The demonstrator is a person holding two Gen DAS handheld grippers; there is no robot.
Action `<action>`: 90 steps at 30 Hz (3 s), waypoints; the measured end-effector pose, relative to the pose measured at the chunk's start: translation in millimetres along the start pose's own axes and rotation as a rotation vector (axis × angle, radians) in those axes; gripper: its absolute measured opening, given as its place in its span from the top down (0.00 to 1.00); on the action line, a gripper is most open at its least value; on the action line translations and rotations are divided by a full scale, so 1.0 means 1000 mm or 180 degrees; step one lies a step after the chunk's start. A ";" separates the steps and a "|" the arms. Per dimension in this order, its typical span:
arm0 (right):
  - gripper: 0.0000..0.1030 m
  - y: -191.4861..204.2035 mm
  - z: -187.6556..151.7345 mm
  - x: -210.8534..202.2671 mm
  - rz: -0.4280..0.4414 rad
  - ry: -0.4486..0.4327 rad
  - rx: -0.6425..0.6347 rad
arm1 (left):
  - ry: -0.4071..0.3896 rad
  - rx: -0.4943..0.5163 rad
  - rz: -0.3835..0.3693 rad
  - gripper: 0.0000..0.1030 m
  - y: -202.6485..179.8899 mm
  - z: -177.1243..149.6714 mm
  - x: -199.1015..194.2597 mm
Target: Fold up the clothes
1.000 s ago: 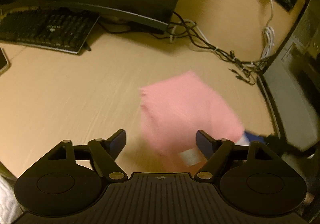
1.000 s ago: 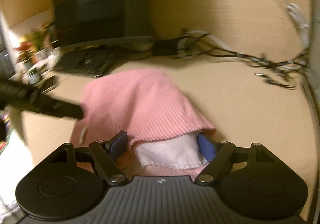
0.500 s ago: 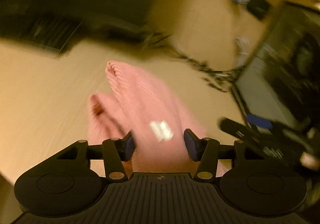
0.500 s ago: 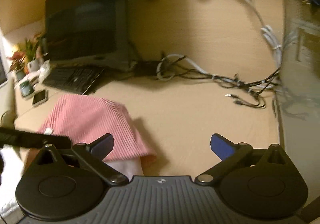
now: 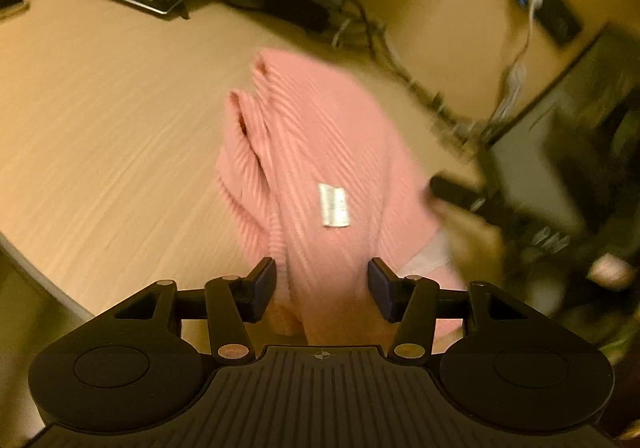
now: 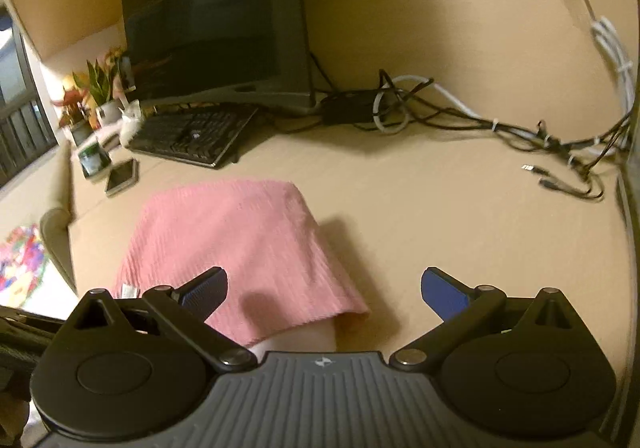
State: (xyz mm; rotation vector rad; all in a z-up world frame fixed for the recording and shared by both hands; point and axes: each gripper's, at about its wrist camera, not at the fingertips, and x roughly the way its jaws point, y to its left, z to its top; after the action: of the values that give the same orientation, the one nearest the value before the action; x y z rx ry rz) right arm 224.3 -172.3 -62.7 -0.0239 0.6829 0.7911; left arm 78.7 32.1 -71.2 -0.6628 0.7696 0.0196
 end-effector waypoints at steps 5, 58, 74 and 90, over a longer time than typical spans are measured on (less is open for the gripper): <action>0.00 -0.018 -0.005 0.009 0.0167 0.0131 0.0307 | -0.0151 -0.0456 -0.0095 0.15 0.003 0.025 -0.006; 0.24 0.072 0.066 0.164 0.0664 0.0537 0.0411 | 0.0086 0.0053 0.0106 0.50 0.124 0.193 0.028; 0.23 0.106 0.086 0.157 0.0623 0.0370 -0.0356 | 0.0007 0.0123 0.0350 0.36 0.167 0.203 0.036; 0.18 0.122 0.112 0.181 0.1050 0.0218 -0.0159 | -0.0004 0.0214 0.0346 0.35 0.173 0.211 0.042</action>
State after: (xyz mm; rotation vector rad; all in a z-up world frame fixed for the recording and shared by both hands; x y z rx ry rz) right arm 297.5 61.9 -50.8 0.0170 0.7419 1.1284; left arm 200.4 279.4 -81.6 -0.5567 0.8013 0.0929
